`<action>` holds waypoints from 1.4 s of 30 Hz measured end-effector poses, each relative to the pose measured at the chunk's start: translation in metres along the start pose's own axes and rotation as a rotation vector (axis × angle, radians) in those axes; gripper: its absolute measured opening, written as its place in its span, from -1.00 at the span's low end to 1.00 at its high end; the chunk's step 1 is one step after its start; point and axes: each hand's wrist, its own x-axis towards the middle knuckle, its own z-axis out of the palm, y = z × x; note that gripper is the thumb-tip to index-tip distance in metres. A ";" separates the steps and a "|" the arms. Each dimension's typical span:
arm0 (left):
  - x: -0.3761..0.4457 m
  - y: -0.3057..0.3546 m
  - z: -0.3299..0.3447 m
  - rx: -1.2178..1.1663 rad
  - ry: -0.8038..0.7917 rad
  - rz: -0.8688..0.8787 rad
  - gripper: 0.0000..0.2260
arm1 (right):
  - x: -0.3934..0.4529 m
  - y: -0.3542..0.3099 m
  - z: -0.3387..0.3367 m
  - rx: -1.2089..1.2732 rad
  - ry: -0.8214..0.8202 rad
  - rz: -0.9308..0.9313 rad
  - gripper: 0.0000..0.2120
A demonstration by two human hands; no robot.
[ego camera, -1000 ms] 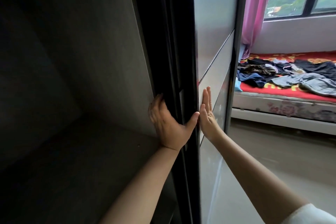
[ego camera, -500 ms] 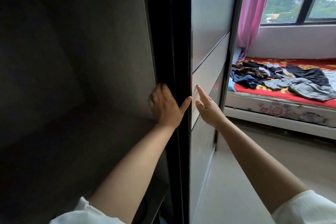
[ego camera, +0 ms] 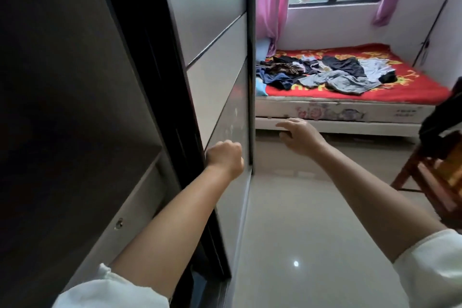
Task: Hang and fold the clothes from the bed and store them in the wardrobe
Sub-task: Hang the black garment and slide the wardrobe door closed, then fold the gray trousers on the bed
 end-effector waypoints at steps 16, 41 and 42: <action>0.278 0.178 0.029 0.127 -0.259 0.173 -0.70 | 0.128 0.252 -0.037 -0.166 0.043 0.174 -0.70; 0.823 0.262 0.079 0.065 -0.217 0.209 -0.70 | 0.545 0.587 -0.038 -0.158 -0.114 0.374 -0.68; 0.842 0.269 0.082 0.060 -0.241 0.200 -0.70 | 0.558 0.604 -0.039 -0.153 -0.135 0.393 -0.67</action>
